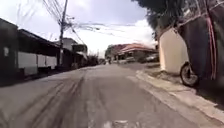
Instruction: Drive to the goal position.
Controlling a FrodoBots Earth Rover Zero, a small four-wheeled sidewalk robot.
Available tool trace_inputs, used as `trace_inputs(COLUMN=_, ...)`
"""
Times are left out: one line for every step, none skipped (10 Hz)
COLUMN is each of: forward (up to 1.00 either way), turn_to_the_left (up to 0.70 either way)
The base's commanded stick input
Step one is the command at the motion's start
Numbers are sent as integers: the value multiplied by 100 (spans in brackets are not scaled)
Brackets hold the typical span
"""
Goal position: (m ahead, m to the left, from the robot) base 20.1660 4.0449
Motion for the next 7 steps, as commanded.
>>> trace_inputs(forward=70, turn_to_the_left=1)
trace_inputs(forward=70, turn_to_the_left=1)
trace_inputs(forward=70, turn_to_the_left=1)
trace_inputs(forward=70, turn_to_the_left=1)
trace_inputs(forward=70, turn_to_the_left=1)
trace_inputs(forward=70, turn_to_the_left=1)
trace_inputs(forward=70, turn_to_the_left=1)
